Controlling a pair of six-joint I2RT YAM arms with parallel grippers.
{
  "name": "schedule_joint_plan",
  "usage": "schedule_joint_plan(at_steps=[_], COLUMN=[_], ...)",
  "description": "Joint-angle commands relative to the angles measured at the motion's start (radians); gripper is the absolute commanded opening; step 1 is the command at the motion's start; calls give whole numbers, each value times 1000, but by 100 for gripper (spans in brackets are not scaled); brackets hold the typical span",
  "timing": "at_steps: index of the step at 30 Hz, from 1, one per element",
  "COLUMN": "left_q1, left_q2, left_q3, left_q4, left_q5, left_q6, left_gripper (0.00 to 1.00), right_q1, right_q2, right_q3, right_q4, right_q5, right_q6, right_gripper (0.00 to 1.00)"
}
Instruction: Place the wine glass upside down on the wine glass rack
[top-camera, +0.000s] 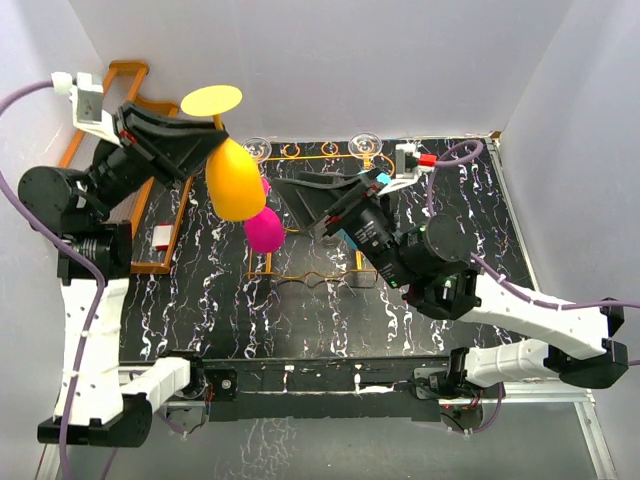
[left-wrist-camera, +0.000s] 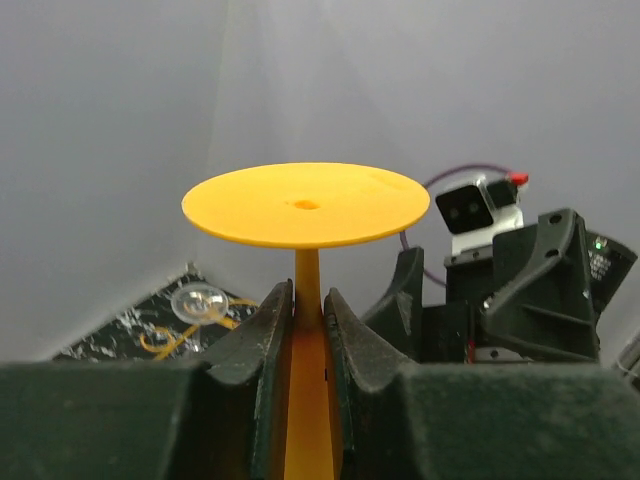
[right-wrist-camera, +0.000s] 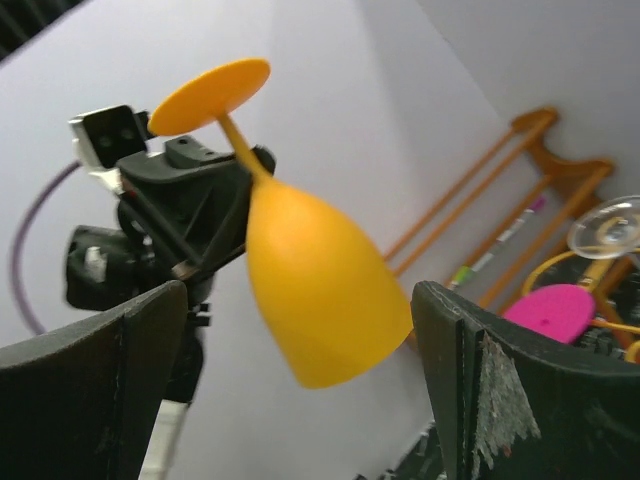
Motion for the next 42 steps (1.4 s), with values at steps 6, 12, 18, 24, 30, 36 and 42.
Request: schedule_joint_plan(at_steps=[6,12,18,24,30,36,42], left_q1=[-24,-169,-346,-399,-425,-442,-453], left_q2=[-80,-93,-108,-114,-141,-132,-103], left_q3=[-178,-223,-376,-415,-478,-521,-517], left_q4=[-285,-433,-409,-390,-357,-309,-282], left_q5=[117,16,-154,-298,-420,-444,-463], left_q6=[96,250,306,405,471,445,444], left_gripper=[0,0,0,0,0,0,0], right_q1=[7,7,7,7,8,7,8], right_q2=[8,-111,-117,-136,-174,-196,-228], right_q3=[261,169,182,148,111,86,51], right_q4=[-438,-386,-457,-442,-421,-421,-408], right_q5=[348,435,473,469,470,474,474], right_q6=[-256,-301,-289,-288,-296,-297,-294], right_gripper=[98,98,98,98,98,98,98])
